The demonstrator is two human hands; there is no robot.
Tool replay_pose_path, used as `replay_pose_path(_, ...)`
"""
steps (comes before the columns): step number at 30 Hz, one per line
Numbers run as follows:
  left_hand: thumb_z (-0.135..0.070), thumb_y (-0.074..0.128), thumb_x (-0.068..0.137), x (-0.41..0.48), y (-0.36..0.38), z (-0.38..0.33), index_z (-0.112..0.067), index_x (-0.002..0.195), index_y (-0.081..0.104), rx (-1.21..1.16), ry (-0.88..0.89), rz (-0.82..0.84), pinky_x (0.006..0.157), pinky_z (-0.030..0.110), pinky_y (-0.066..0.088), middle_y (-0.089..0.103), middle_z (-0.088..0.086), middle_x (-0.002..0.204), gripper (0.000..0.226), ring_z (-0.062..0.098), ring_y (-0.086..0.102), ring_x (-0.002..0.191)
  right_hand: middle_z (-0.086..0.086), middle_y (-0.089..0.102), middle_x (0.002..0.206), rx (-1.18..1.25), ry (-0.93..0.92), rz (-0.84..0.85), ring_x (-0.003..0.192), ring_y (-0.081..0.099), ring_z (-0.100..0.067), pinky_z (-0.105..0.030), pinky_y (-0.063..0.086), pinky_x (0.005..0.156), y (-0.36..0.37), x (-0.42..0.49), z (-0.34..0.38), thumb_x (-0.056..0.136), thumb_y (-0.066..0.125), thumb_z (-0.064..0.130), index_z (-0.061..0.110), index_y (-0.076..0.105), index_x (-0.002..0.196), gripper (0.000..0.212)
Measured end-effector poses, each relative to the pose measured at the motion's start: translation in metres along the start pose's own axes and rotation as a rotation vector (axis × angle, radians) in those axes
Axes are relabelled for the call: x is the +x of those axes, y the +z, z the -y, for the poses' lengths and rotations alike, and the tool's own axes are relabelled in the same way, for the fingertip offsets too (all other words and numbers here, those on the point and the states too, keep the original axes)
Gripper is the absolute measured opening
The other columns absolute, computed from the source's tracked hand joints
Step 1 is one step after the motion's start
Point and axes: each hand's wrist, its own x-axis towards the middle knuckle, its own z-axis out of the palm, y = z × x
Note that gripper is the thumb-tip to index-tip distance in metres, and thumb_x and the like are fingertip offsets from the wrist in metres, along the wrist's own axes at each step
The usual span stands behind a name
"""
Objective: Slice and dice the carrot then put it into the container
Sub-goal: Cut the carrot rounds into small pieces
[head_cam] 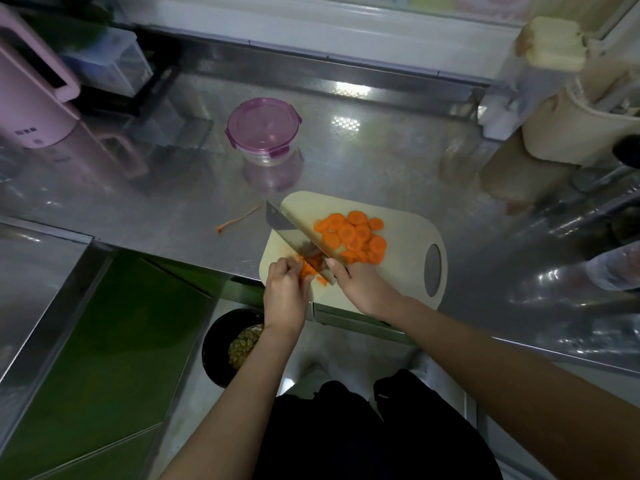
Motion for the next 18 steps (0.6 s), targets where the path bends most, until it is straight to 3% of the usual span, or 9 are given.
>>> replay_pose_path(5,-0.021,0.062,0.089,0.005,-0.001,-0.004,-0.002,0.119,0.061,-0.085,-0.015,0.015,0.089,0.027,0.034,0.057,0.012,0.108,0.035,0.027,0.047,0.104,-0.01,0.066,0.109,0.121,-0.048,-0.066,0.105,0.057,-0.022,-0.037,0.042,0.097,-0.002,-0.005,0.001,0.101,0.03,0.043,0.012,0.065,0.11,0.047)
replay_pose_path(7,-0.025,0.065,0.087,0.003,-0.003,-0.005,-0.002,0.121,0.057,-0.115,-0.04,0.006,0.092,0.027,0.033,0.055,0.013,0.113,0.042,0.027,0.046,0.108,-0.004,0.064,0.088,0.116,-0.073,-0.085,0.089,0.057,-0.017,-0.032,0.042,0.085,-0.006,-0.009,0.002,0.102,0.031,0.038,0.017,0.062,0.089,0.04)
replay_pose_path(9,-0.032,0.072,0.08,0.001,-0.003,-0.006,-0.002,0.122,0.054,-0.101,-0.052,0.003,0.095,0.032,0.033,0.053,0.014,0.115,0.055,0.029,0.044,0.109,0.008,0.047,0.067,0.108,-0.082,-0.095,0.068,0.046,-0.005,-0.024,0.036,0.069,-0.01,-0.014,0.003,0.103,0.03,0.034,0.027,0.045,0.068,0.038)
replay_pose_path(11,-0.041,0.077,0.071,0.0,-0.001,-0.008,-0.003,0.122,0.051,-0.003,-0.039,0.015,0.095,0.033,0.032,0.05,0.012,0.117,0.069,0.029,0.043,0.109,0.012,0.039,0.063,0.106,-0.075,-0.102,0.063,0.039,0.0,-0.019,0.03,0.062,-0.011,-0.016,0.004,0.103,0.03,0.032,0.032,0.037,0.064,0.039)
replay_pose_path(13,-0.044,0.077,0.069,-0.001,0.001,-0.011,-0.004,0.122,0.048,0.076,-0.025,0.026,0.095,0.033,0.031,0.048,0.011,0.118,0.072,0.028,0.042,0.109,0.012,0.038,0.062,0.109,-0.065,-0.096,0.061,0.038,0.0,-0.022,0.029,0.063,-0.011,-0.016,0.004,0.103,0.03,0.033,0.033,0.036,0.063,0.04)
replay_pose_path(18,-0.03,0.064,0.082,0.002,0.0,-0.011,-0.004,0.121,0.051,0.109,-0.006,0.032,0.094,0.033,0.03,0.049,0.014,0.118,0.049,0.029,0.041,0.109,0.015,0.036,0.064,0.055,-0.089,-0.103,0.062,0.036,0.002,-0.011,0.028,0.059,-0.01,-0.017,0.007,0.103,0.031,0.031,0.037,0.031,0.067,0.036)
